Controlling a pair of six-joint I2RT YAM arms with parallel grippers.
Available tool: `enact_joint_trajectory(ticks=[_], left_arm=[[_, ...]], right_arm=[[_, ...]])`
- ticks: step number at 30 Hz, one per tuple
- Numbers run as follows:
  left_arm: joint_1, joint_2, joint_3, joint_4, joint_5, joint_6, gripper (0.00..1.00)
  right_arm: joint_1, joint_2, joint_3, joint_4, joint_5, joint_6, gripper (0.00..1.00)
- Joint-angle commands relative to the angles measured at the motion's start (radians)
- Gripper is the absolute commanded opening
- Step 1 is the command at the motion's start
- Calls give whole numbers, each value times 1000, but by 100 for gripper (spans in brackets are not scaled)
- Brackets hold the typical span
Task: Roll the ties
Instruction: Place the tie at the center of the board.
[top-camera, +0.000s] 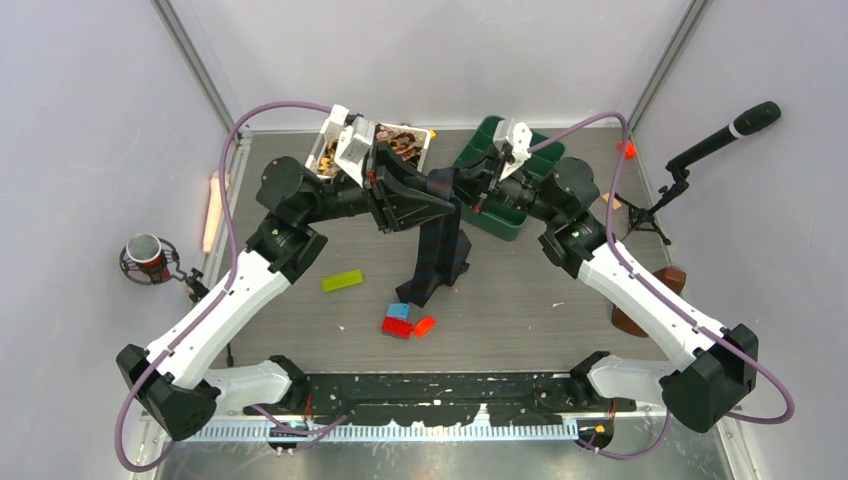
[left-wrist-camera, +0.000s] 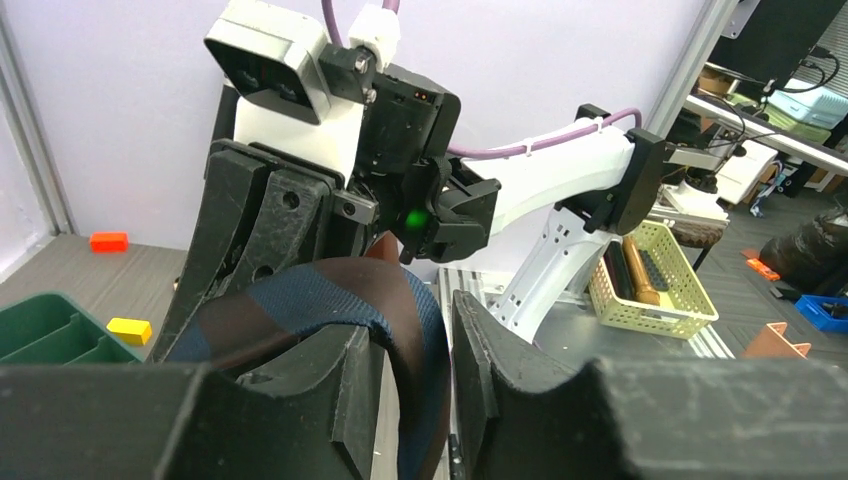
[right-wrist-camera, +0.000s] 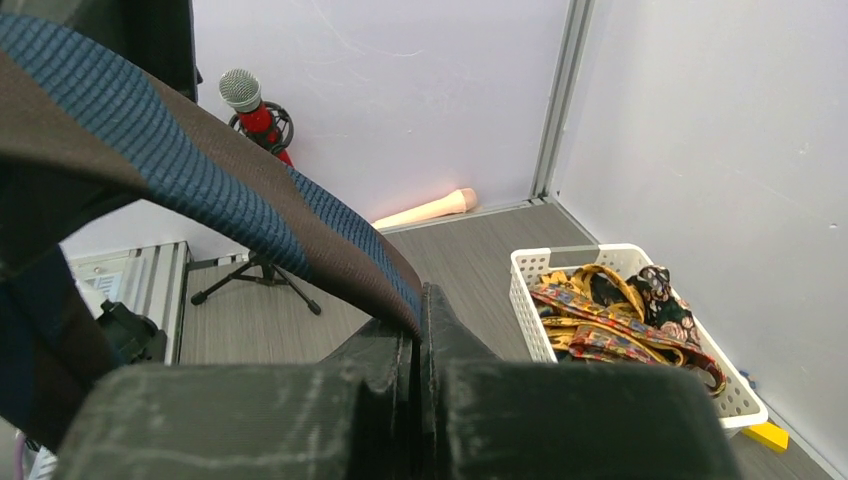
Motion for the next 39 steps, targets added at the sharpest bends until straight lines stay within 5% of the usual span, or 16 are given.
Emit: enact_joint_trajectory(ticks=[1, 11, 23, 28, 31, 32, 35, 39], left_arm=[[-2, -4, 82, -18, 23, 36, 31], [-2, 20, 225, -179, -13, 169, 27], [-1, 80, 308, -159, -12, 153, 28], [-2, 101, 330, -167, -25, 164, 9], [-1, 120, 389, -249, -73, 218, 0], [-1, 128, 415, -281, -96, 240, 0], [-1, 150, 505, -365, -176, 318, 0], [-2, 192, 643, -482, -353, 417, 0]], right_arm=[[-2, -24, -7, 18, 57, 14, 0], [-2, -1, -68, 114, 104, 92, 0], [4, 24, -105, 122, 70, 104, 0], [5, 29, -102, 127, 64, 97, 2], [6, 5, -112, 128, 94, 79, 19], [6, -12, -118, 135, 132, 70, 38], [6, -45, -190, 226, 235, 80, 70], [6, -84, -258, 253, 372, 59, 79]])
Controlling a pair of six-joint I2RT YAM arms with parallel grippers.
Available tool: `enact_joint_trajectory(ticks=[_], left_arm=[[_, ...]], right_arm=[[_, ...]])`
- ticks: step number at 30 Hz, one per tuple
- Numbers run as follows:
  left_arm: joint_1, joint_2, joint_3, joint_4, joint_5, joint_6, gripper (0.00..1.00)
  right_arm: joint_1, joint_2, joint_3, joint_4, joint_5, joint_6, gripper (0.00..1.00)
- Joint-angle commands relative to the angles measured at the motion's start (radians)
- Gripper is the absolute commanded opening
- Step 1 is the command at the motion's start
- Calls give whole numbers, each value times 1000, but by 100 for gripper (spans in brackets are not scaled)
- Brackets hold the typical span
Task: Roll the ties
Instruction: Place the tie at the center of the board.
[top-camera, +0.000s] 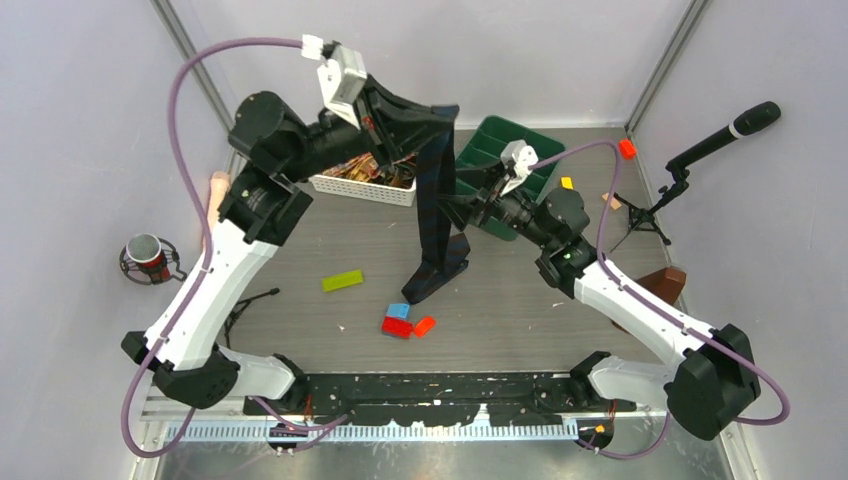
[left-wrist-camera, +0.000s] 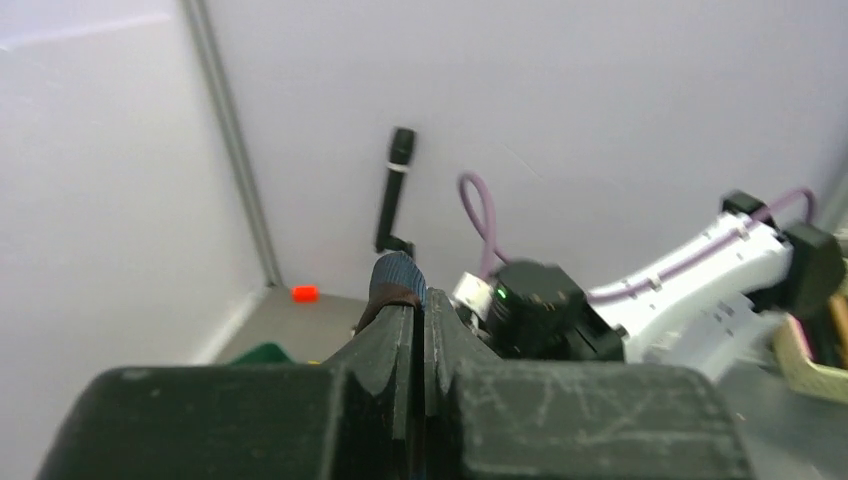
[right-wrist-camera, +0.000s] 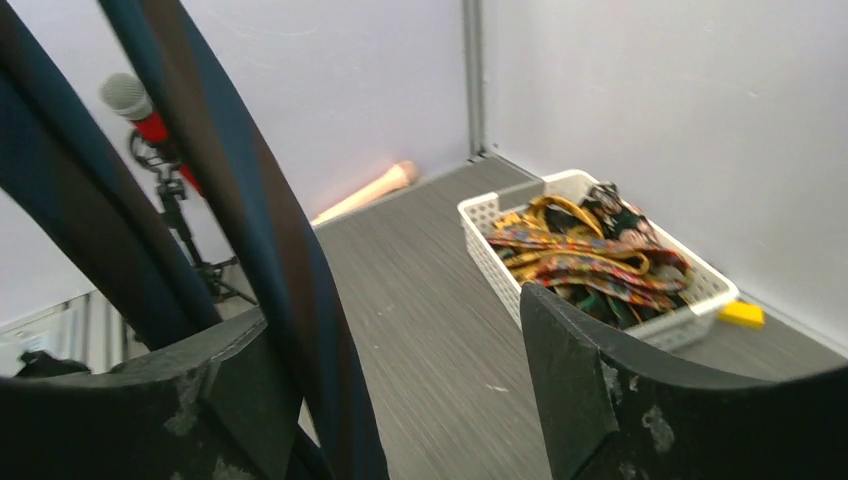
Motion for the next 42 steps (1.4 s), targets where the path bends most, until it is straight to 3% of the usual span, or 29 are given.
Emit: enact_joint_trajectory(ticks=[1, 7, 12, 22, 30, 42], left_arm=[[-2, 29, 173, -124, -216, 147, 0], [-1, 86, 306, -178, -350, 196, 0], [-1, 134, 409, -227, -409, 205, 0], [-1, 191, 528, -289, -411, 231, 0], [-2, 191, 530, -315, -439, 277, 0], [-1, 190, 522, -301, -431, 269, 0]], right_arm=[[0, -66, -51, 86, 180, -31, 80], [1, -79, -124, 98, 196, -48, 82], [0, -20, -149, 61, 3, -127, 84], [0, 144, -175, 185, -154, -165, 87], [1, 168, -232, 287, -101, -138, 87], [6, 269, -140, 205, -278, -166, 86]])
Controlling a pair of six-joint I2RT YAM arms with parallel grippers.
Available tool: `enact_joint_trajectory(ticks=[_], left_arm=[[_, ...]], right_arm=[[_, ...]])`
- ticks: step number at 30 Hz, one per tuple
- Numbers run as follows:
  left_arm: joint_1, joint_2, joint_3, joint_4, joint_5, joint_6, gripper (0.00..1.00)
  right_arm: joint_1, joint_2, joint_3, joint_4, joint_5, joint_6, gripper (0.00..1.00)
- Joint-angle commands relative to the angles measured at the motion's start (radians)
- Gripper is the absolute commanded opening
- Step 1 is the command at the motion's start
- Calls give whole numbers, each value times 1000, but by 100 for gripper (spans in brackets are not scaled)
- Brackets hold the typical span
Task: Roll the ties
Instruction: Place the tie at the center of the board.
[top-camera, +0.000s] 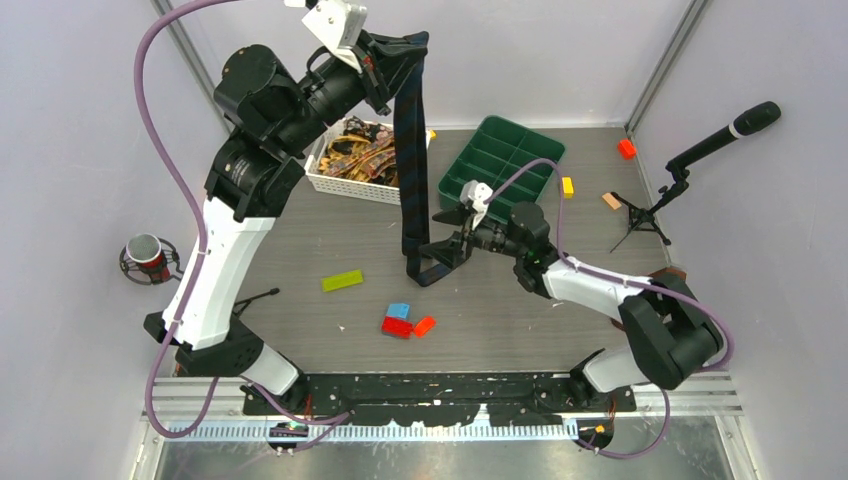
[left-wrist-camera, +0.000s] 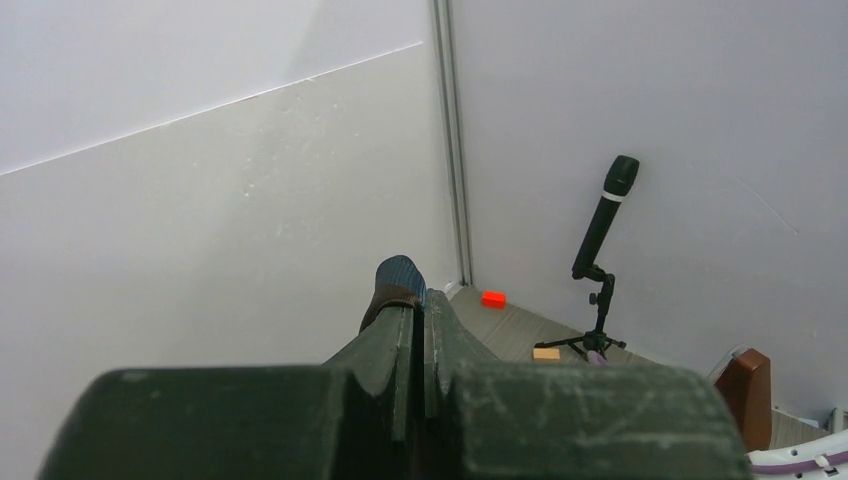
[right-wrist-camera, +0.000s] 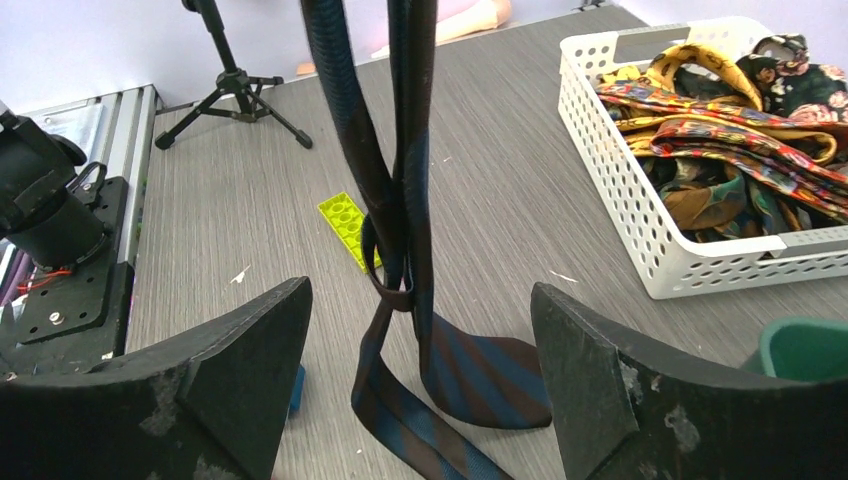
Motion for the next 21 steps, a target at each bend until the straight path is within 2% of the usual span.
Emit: enact_joint_trajectory(ticks=[1, 7, 13, 21], left_arm=[[-1, -11, 22, 28, -5, 12, 0], [-2, -9, 14, 46, -15, 6, 0], [1, -4, 11, 103, -110, 18, 1], [11, 11, 22, 184, -206, 5, 1]], right_arm=[[6, 59, 88, 16, -60, -22, 86], [14, 176, 162, 69, -73, 1, 85], [25, 257, 165, 191, -78, 77, 82], [55, 385, 182, 329, -104, 169, 73]])
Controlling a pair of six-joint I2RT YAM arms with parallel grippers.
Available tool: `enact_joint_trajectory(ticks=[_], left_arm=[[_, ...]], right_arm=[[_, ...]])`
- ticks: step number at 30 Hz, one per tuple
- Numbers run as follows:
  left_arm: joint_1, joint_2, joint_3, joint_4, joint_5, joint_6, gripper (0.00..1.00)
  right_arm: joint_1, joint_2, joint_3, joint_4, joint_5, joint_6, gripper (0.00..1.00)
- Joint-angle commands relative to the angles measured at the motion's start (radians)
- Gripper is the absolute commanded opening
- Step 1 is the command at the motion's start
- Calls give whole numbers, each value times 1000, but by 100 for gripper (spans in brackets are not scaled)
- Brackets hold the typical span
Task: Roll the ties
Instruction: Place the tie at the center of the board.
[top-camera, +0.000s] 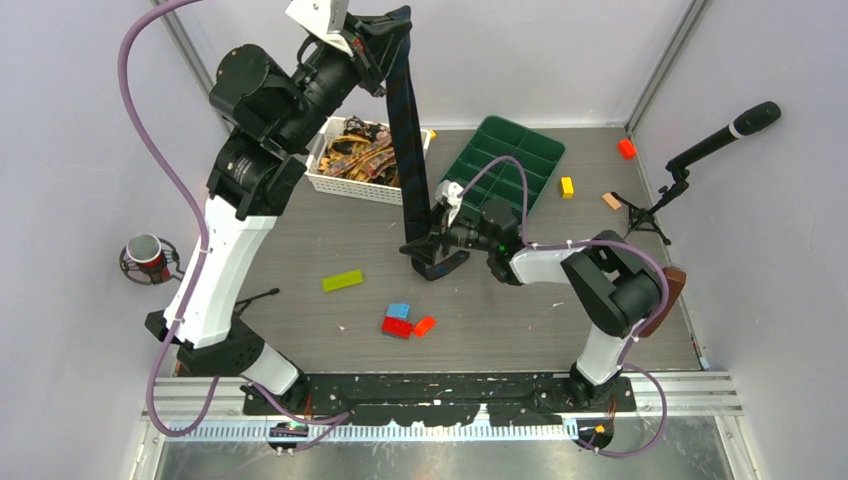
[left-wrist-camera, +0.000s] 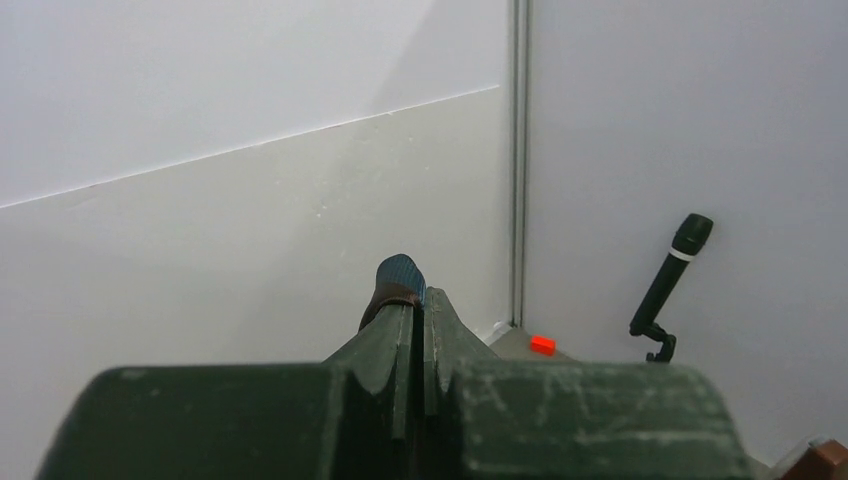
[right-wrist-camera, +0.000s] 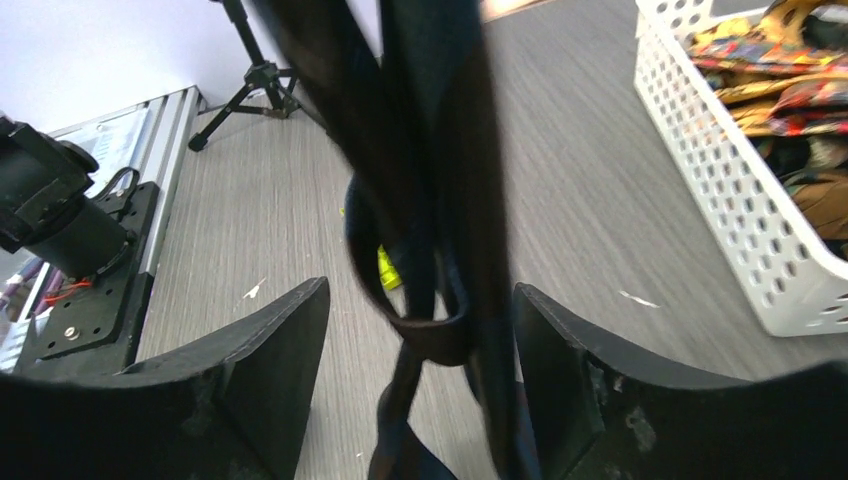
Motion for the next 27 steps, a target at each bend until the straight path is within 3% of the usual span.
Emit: enact_joint_trajectory(ticks=[1, 11, 17, 19, 22, 27], left_arm=[[9, 7, 22, 111, -77, 7, 1], [43, 13, 37, 119, -172, 60, 0], [176, -2, -24, 138, -143, -44, 0], [210, -10, -52, 146, -147, -56, 0], [266, -24, -101, 160, -166, -84, 0], [327, -65, -266, 229, -209, -145, 0]], right_arm=[[18, 58, 50, 144, -35, 65, 70], [20, 52, 4, 92, 2, 55, 48], [20, -17, -23, -128, 15, 12, 13], [20, -79, -16, -275, 15, -26, 7], [18, -200, 56, -674, 69, -109, 1], [18, -288, 269, -1265, 252, -195, 0]])
